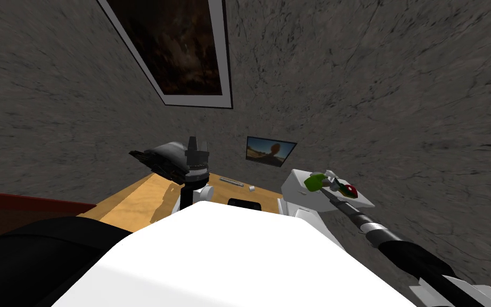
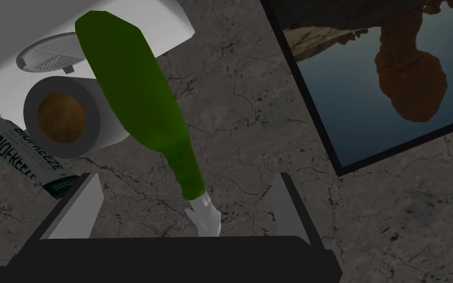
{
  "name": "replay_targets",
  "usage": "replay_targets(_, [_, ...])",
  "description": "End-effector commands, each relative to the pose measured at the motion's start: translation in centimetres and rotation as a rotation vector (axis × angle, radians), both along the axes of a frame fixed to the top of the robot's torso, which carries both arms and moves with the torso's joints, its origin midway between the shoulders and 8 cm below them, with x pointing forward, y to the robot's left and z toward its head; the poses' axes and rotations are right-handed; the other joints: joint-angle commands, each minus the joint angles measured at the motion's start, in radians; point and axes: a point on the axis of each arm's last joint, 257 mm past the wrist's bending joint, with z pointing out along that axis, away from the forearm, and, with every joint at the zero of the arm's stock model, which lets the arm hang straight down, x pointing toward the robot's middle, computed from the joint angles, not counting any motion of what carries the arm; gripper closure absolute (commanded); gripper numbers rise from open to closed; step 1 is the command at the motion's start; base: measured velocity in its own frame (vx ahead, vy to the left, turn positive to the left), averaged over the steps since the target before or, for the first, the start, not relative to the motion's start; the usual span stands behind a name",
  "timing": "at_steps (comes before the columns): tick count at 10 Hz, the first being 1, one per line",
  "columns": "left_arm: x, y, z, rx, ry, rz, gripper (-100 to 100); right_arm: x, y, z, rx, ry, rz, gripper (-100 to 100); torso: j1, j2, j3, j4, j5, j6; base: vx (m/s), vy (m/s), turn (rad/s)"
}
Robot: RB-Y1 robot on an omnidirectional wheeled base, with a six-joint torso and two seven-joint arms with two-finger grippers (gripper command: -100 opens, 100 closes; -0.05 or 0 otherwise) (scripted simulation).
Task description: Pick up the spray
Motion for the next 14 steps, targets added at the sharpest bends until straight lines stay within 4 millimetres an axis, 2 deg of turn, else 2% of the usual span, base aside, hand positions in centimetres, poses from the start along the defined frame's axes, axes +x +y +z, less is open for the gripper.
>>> replay_targets(1, [0.0,0.0,0.0,0.000,0.000,0.000,0,-0.1,-0.7,-0.3,-0.043,0.043,0.016,-100,0.000,0.000,0.000,0.000,0.000,0.000,0.032,-0.019,0.026])
replay_targets(7, [0.0,0.0,0.0,0.000,0.000,0.000,0,0.1,-2.4,-1.1,-0.174,0.171,0.075,-100,0.000,-0.001,-0.001,0.000,0.000,0.000,0.041,-0.024,0.026])
replay_targets(14, [0.0,0.0,0.0,0.000,0.000,0.000,0,1.3,-3.0,-1.8,-0.307,0.288,0.167,-100,0.000,-0.002,-0.001,0.000,0.000,0.000,0.046,-0.023,0.018])
